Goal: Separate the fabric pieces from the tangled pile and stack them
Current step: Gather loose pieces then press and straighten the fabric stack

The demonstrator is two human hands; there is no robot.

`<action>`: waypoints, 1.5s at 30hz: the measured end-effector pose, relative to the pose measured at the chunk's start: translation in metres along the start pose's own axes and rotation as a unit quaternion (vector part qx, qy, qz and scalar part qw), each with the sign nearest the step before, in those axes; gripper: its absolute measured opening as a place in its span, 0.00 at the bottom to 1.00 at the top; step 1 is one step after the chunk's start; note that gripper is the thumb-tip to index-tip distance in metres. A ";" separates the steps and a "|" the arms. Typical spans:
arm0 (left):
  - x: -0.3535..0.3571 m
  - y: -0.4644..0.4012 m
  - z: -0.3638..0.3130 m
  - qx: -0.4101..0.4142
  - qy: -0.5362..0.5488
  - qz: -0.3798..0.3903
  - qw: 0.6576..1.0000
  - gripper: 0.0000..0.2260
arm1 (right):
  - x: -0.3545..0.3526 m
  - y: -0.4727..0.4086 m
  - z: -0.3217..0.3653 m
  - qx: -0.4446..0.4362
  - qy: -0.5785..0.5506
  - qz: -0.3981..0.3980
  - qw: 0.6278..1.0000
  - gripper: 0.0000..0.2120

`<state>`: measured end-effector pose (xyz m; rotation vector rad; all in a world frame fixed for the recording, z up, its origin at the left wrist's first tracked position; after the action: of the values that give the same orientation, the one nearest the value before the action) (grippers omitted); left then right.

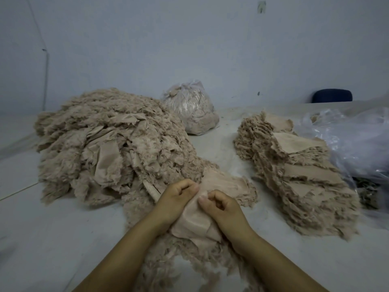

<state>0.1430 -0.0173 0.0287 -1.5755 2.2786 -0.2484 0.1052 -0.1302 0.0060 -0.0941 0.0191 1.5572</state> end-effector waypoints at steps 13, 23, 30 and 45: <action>-0.015 0.001 -0.001 0.025 -0.164 -0.126 0.978 0.15 | 0.001 0.005 0.001 -0.009 0.009 -0.031 0.999 0.12; -0.013 -0.001 -0.005 0.089 -0.250 -0.102 0.959 0.16 | -0.019 0.004 0.001 -0.025 -0.092 -0.114 0.989 0.17; -0.044 0.002 0.013 0.028 -0.184 -0.161 0.969 0.21 | -0.070 0.002 -0.013 0.017 -0.143 -0.266 0.953 0.11; 0.012 0.003 -0.003 -0.016 0.049 -0.059 0.997 0.06 | -0.013 0.007 0.001 0.019 -0.026 -0.051 0.998 0.12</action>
<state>0.1356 -0.0274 0.0285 -1.7521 2.2758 -0.3286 0.0977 -0.1434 0.0075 -0.0253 0.0031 1.4563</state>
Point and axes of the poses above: each hand's wrist, its own y-axis away from the middle knuckle, its own x-axis out of the palm, z = x × y, the point moved 9 cm from there along -y, towards the middle knuckle, and after that the axes turned 8 degrees about x, right-handed, at the moved point
